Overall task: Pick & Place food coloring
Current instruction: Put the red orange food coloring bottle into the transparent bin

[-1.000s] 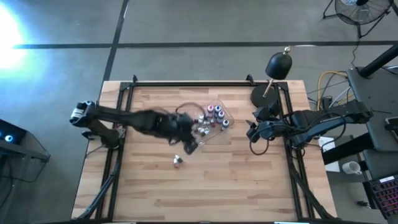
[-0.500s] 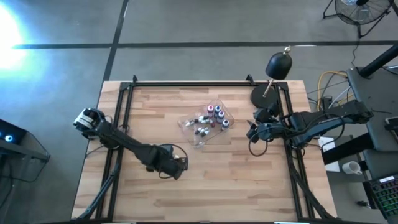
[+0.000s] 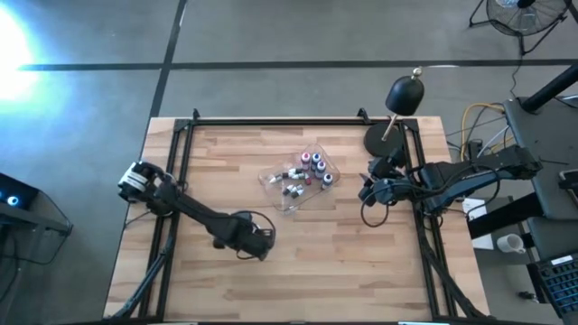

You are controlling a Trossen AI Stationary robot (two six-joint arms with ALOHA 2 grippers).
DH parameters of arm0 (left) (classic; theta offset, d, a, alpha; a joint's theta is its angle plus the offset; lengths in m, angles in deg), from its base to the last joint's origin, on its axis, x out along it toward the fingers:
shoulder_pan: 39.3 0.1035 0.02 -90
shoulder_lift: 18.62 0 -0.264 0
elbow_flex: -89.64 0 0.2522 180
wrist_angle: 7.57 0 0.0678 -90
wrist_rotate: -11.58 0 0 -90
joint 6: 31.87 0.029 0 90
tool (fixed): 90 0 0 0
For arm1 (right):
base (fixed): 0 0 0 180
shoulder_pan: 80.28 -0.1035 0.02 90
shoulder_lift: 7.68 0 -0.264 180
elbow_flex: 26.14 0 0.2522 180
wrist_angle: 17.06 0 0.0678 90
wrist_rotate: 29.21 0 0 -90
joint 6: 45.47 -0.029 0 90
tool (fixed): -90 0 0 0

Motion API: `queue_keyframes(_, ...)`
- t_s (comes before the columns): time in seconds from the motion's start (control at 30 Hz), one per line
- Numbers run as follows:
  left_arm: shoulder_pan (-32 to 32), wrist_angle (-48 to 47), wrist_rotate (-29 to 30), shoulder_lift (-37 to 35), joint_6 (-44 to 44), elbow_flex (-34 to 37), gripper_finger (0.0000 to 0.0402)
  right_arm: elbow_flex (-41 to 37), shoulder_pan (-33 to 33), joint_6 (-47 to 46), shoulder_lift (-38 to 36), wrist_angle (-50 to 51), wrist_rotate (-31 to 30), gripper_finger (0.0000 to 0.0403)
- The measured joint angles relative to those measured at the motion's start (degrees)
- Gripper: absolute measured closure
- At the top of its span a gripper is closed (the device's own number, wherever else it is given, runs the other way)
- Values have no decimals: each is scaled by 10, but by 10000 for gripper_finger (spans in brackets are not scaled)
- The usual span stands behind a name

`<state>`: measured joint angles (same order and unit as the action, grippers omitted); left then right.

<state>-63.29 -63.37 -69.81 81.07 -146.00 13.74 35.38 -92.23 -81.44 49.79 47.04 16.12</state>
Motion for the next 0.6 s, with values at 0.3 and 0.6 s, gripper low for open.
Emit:
queue_keyframes(0.3, 21, 1, 2, 15, -10, -5, 213, -3, 9, 0, 0, -1, -20, 188)
queue_keyframes(0.6, 30, -11, -15, 28, 21, -5, 253, -3, 12, 0, 0, -1, -20, 188)
